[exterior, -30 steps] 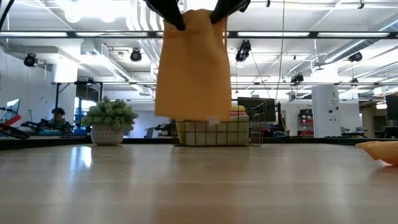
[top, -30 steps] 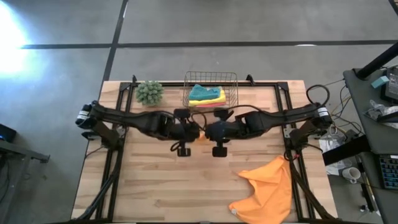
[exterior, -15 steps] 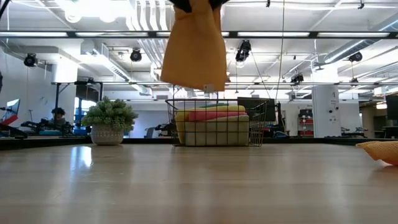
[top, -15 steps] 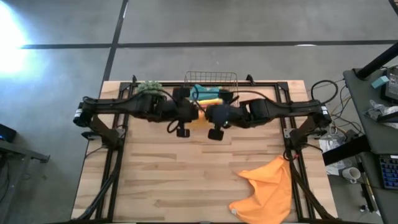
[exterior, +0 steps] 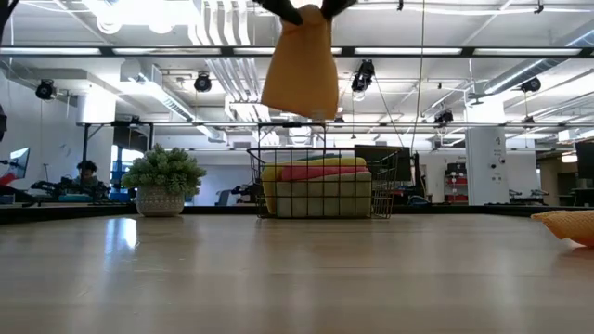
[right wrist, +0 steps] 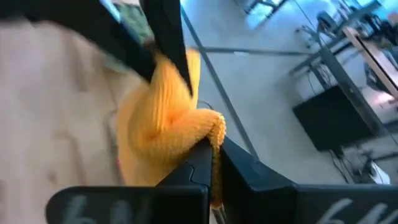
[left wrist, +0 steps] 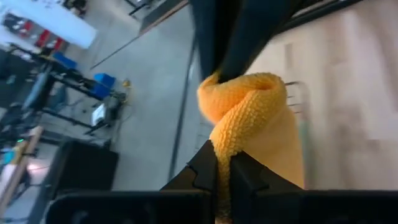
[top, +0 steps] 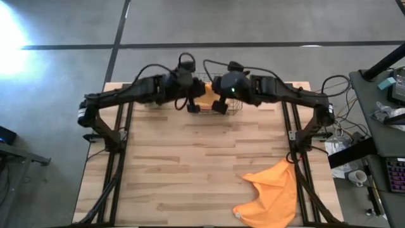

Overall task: Fold microfiber towels
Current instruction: Put the orange folded towel into the wire basket

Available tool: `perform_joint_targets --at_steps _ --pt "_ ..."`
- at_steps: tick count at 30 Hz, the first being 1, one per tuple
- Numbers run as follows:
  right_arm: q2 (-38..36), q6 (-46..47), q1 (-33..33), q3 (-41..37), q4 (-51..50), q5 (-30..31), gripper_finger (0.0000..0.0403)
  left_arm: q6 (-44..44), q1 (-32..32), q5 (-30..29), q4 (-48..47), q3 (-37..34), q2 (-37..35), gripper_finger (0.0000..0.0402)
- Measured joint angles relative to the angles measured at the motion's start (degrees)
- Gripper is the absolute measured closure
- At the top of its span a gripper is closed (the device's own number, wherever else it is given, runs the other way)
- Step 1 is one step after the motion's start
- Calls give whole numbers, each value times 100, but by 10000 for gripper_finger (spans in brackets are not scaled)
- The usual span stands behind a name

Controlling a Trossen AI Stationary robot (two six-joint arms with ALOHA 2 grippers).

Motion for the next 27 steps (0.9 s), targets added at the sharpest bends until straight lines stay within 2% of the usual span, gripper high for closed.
perform_joint_targets --at_steps 3,8,12,16,22,27 --pt "2 -23 -351 -170 91 -38 395 331 377 101 442 -86 86 400" --pt "215 -247 -950 -253 304 -189 395 511 1009 586 850 -115 451 400" --pt "549 -441 -1374 -262 374 -694 395 555 1334 614 940 -106 821 400" --pt "893 -666 -1789 -256 479 -777 395 692 1621 571 1285 -108 1147 400" --pt "1280 -916 -2435 -260 606 -1530 395 649 2030 641 1407 -91 1585 400" --pt "1482 -1437 -2770 -262 700 -2040 395 490 2133 911 1581 -93 1841 400"
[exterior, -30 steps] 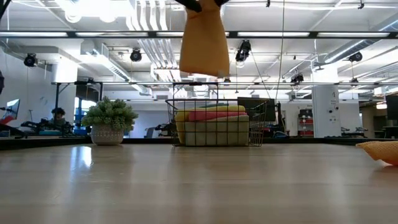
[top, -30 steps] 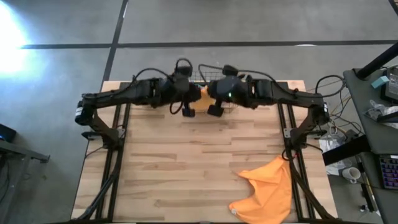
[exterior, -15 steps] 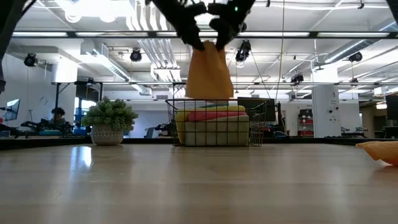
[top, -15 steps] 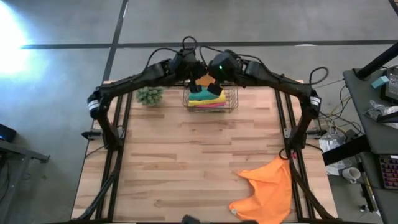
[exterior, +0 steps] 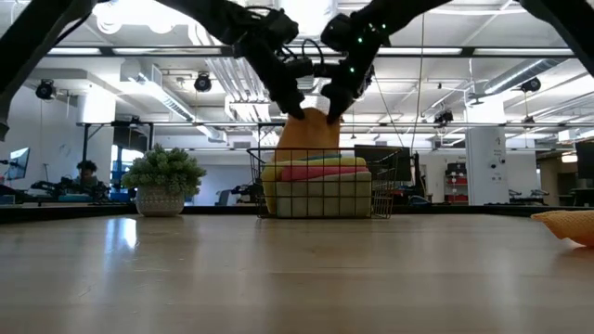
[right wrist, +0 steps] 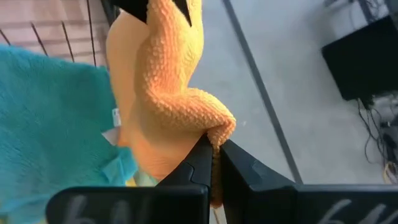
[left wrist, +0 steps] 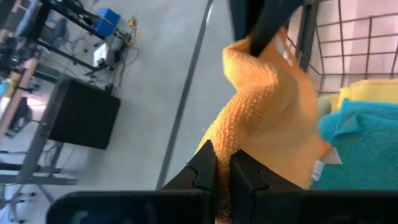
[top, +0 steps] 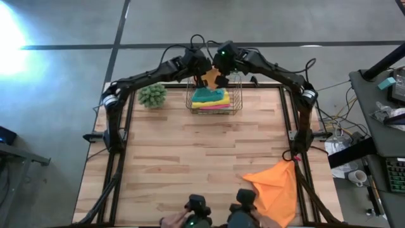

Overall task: Fold microfiber towels
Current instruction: Put the orange folded towel into the wire basket

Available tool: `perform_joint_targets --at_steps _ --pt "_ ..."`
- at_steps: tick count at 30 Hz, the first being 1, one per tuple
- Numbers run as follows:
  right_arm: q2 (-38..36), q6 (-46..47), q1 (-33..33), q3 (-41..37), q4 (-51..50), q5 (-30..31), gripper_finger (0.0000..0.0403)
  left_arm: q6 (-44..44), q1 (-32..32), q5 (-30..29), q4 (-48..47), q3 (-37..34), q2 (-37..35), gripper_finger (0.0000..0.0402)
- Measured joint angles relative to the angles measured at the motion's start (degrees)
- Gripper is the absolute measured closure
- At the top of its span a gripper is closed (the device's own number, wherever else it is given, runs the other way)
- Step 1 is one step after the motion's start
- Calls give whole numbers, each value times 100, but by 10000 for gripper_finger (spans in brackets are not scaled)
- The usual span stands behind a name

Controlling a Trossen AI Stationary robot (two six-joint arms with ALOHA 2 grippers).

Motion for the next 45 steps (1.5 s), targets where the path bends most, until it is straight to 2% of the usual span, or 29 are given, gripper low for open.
perform_joint_targets --at_steps 7,14,19,22,32,38,45 --pt "181 -641 -300 0 101 -260 395 116 77 42 250 0 289 400" --pt "106 -706 -298 15 93 -299 395 168 60 146 478 51 241 400" --pt "141 -476 -167 -53 -486 -1035 395 -251 1 474 -491 52 193 400" --pt "153 -431 1 -292 -485 -1052 395 -429 -25 801 -857 -66 193 400" --pt "166 45 292 -810 -415 -1147 395 -609 -83 860 -1922 -125 204 399" --pt "166 164 380 -813 -511 -1172 391 -755 -149 926 -2048 -128 204 355" --pt "166 380 400 -807 -590 -1588 343 -991 -246 919 -2359 -129 150 270"
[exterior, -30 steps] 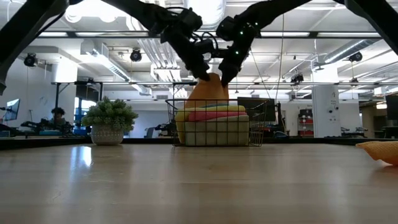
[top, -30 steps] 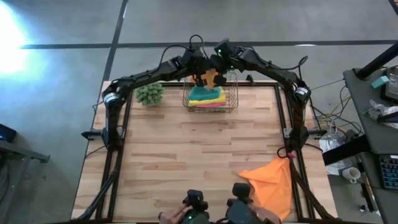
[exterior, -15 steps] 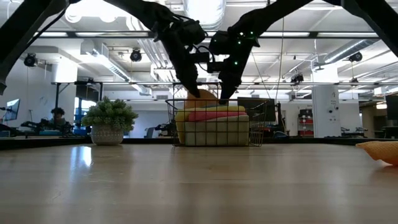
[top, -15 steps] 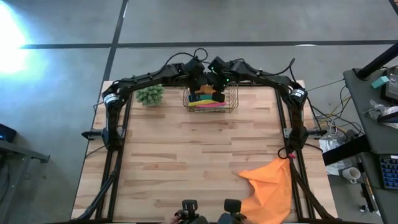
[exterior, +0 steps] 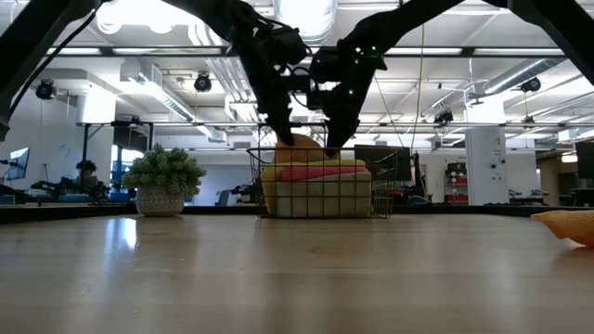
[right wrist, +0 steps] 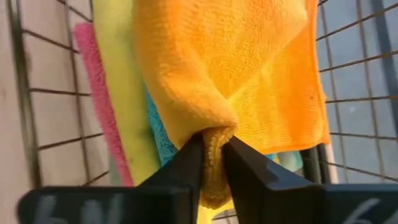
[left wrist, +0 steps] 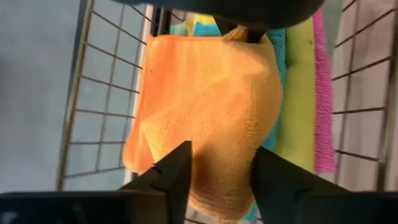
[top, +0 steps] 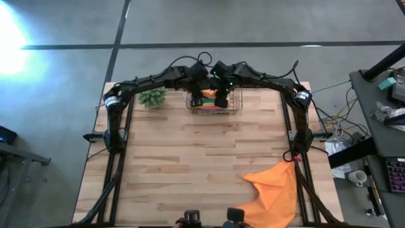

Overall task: Fold microfiber towels
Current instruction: Put the orange folded towel into the wire basket

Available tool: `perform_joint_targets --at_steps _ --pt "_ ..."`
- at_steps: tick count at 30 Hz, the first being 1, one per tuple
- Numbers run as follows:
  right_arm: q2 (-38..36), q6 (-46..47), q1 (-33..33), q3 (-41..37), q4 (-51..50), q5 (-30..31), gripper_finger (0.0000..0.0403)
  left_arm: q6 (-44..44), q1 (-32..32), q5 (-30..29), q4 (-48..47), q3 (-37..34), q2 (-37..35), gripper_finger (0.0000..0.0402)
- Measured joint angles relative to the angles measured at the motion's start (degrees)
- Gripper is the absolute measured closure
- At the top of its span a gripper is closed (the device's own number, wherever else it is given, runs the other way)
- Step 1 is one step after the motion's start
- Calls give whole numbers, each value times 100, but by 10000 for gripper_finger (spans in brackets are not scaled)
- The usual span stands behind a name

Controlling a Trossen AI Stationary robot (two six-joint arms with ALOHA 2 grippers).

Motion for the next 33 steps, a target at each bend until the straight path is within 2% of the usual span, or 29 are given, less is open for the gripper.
perform_joint_targets --at_steps 6,13,16,21,23,27,31,33 --pt "-62 21 62 346 -608 -89 298 -129 -129 34 -246 30 -290 222" --pt "-168 -11 73 1063 -1409 -257 278 -118 -173 -46 -460 114 -799 217" --pt "-177 -118 67 1293 -1288 -251 278 -316 -151 -105 -606 102 -985 217" --pt "-97 -133 40 1243 -357 -860 289 -672 -167 -31 -772 -18 -1203 217" --pt "-22 -106 35 1175 -35 -917 294 -760 -158 -35 -804 -103 -1234 217" --pt "209 -86 33 1003 172 -919 306 -1020 -171 -26 -840 -584 -1363 217" --pt "496 -24 33 945 190 -984 323 -1240 -171 -26 -560 -1448 -1663 217" --pt "644 -27 33 941 189 -1212 332 -1433 -169 -35 -246 -1934 -1903 217"
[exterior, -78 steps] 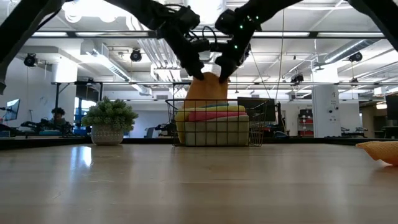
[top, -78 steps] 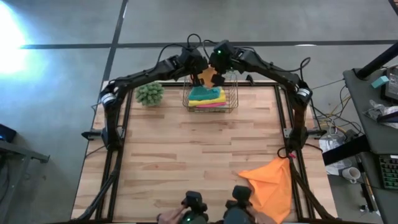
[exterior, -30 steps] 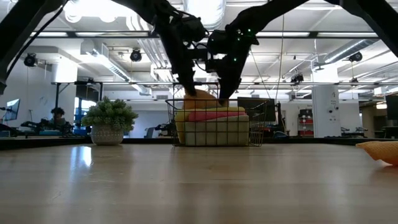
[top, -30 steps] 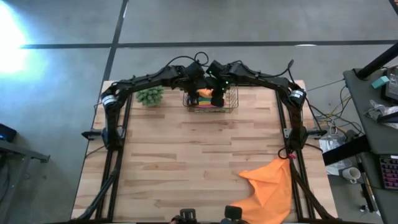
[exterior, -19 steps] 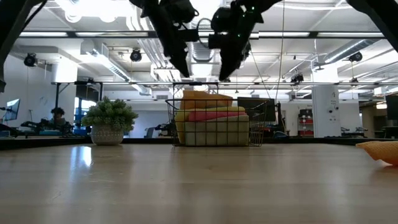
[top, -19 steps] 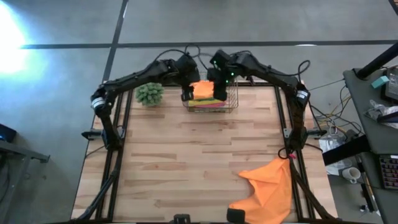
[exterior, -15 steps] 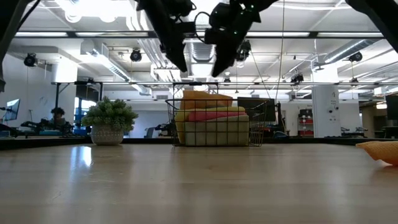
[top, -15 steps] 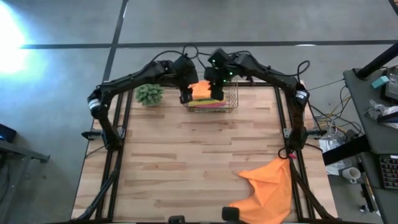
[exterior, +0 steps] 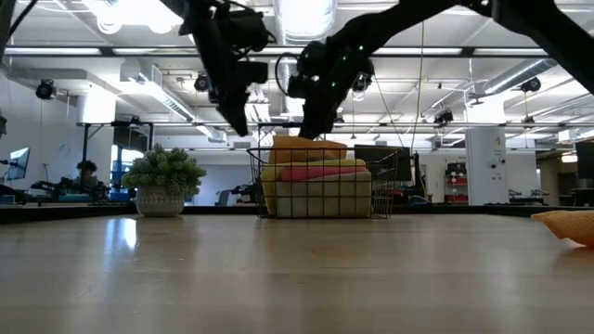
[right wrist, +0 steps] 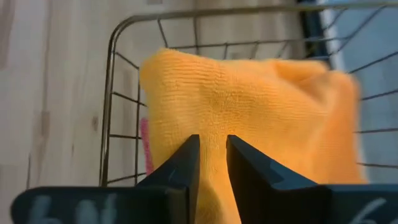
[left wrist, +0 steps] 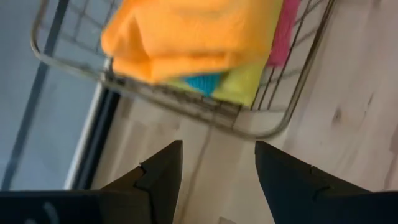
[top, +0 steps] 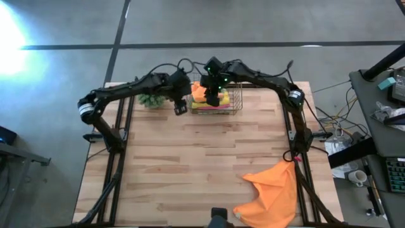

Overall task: Fold microfiber towels
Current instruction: Put the orange folded towel into the wire basket

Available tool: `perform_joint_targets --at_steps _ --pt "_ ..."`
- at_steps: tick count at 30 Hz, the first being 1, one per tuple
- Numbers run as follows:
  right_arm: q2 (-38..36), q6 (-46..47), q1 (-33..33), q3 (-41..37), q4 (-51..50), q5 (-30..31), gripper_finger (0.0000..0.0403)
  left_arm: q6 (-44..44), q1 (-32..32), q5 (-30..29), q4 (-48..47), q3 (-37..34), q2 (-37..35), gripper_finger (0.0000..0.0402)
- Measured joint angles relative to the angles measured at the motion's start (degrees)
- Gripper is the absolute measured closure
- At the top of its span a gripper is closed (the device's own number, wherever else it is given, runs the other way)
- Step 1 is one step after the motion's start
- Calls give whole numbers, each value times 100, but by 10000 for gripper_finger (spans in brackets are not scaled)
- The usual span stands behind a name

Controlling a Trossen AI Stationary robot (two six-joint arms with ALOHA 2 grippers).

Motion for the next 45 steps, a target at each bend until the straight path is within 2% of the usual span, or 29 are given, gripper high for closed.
perform_joint_targets --at_steps 5,10,13,19,24,29,39,45 --pt "357 25 10 -9 22 -127 351 -500 -2 -22 674 -1020 -633 217" --pt "537 93 37 4 95 -136 360 -886 -2 -147 926 -1483 -1100 217" --pt "484 151 37 72 36 -94 360 -947 -2 -192 931 -1491 -1188 217" --pt "-84 264 -53 180 -246 53 360 -1010 -2 -294 956 -1476 -1200 216" --pt "-237 429 -104 -10 -478 78 360 -1008 -2 -295 946 -1476 -1186 216" --pt "-217 451 -103 -187 -561 352 360 -1006 -2 -295 922 -1476 -1184 216" --pt "-236 603 -72 -691 -887 355 361 -993 -2 -295 917 -1476 -1184 217" --pt "-757 634 -40 -682 -831 356 360 -993 -4 -295 915 -1476 -1184 217"
